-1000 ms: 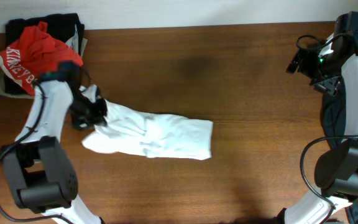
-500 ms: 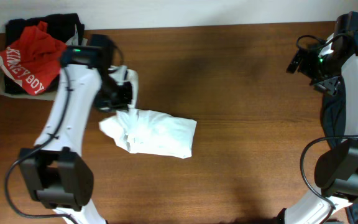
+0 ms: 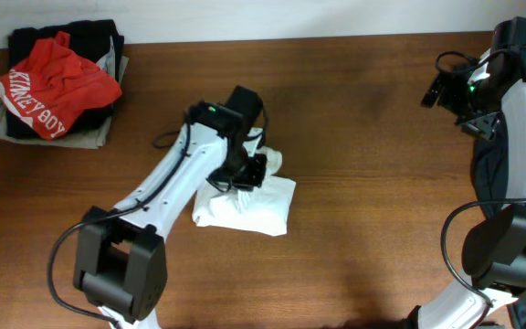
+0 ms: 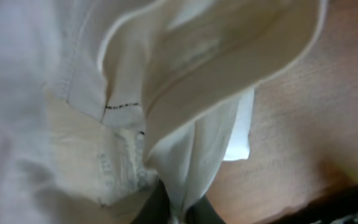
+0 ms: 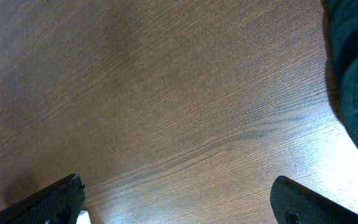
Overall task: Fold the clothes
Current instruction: 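Lay the left end onto the bundle and withdraw the left gripper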
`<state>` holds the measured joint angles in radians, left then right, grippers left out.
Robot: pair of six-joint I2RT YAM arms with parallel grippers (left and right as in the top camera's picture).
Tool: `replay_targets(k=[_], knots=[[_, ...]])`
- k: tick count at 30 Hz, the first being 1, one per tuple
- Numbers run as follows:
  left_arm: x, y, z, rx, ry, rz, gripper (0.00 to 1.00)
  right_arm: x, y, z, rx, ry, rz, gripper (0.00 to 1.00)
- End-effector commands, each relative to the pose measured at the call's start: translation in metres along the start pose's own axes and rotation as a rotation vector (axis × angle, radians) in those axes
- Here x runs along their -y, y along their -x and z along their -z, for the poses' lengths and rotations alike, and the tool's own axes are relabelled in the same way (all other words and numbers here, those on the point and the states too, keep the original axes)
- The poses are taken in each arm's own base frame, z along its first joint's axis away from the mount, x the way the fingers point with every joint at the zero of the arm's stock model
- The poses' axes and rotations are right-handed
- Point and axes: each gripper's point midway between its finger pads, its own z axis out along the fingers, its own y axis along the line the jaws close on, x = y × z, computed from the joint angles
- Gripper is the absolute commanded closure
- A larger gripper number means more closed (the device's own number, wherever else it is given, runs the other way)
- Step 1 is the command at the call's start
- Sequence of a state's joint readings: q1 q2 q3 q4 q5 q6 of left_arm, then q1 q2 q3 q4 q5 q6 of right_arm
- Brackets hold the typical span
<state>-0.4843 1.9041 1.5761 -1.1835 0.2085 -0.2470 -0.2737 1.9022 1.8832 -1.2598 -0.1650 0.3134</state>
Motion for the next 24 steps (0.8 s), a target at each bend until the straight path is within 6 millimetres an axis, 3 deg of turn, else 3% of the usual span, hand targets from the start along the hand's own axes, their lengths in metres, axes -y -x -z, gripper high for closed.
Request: replay_targets(k=[1,4,5,6,7,8,9,13,15,19,24], knots=[[0.012,-0.008,-0.019,-0.018,-0.023,0.025,0.91,0.000,0.004,0.009,0.027,-0.005,0.005,0.01],[0.029,-0.010,-0.028,-0.008,-0.043,-0.022,0.91,0.000,0.004,0.009,0.027,-0.005,0.005,0.01],[0.036,-0.009,-0.029,0.002,-0.048,-0.041,0.86,0.000,0.004,0.009,0.027,-0.005,0.005,0.02],[0.041,-0.008,-0.030,0.013,-0.053,-0.058,0.75,0.000,0.004,0.009,0.027,-0.005,0.005,0.01],[0.045,-0.008,-0.031,0.017,-0.056,-0.069,0.54,0.000,0.004,0.009,0.027,-0.005,0.005,0.01],[0.049,-0.009,-0.032,0.018,-0.058,-0.079,0.21,0.000,0.004,0.009,0.027,-0.005,0.005,0.01],[0.053,-0.011,-0.032,0.018,-0.058,-0.092,0.05,0.000,0.004,0.009,0.027,-0.005,0.005,0.01],[0.058,-0.017,-0.030,0.003,-0.054,-0.113,0.01,0.000,0.004,0.009,0.027,-0.005,0.005,0.01],[0.051,-0.011,-0.020,0.010,-0.040,-0.092,0.01,0.000,0.004,0.009,0.027,-0.005,0.005,0.01],[0.004,0.010,0.011,0.060,0.079,0.004,0.01,0.000,0.004,0.009,0.027,-0.005,0.005,0.01],[-0.069,0.019,0.033,0.068,0.173,0.130,0.01,0.000,0.004,0.009,0.027,-0.005,0.005,0.01]])
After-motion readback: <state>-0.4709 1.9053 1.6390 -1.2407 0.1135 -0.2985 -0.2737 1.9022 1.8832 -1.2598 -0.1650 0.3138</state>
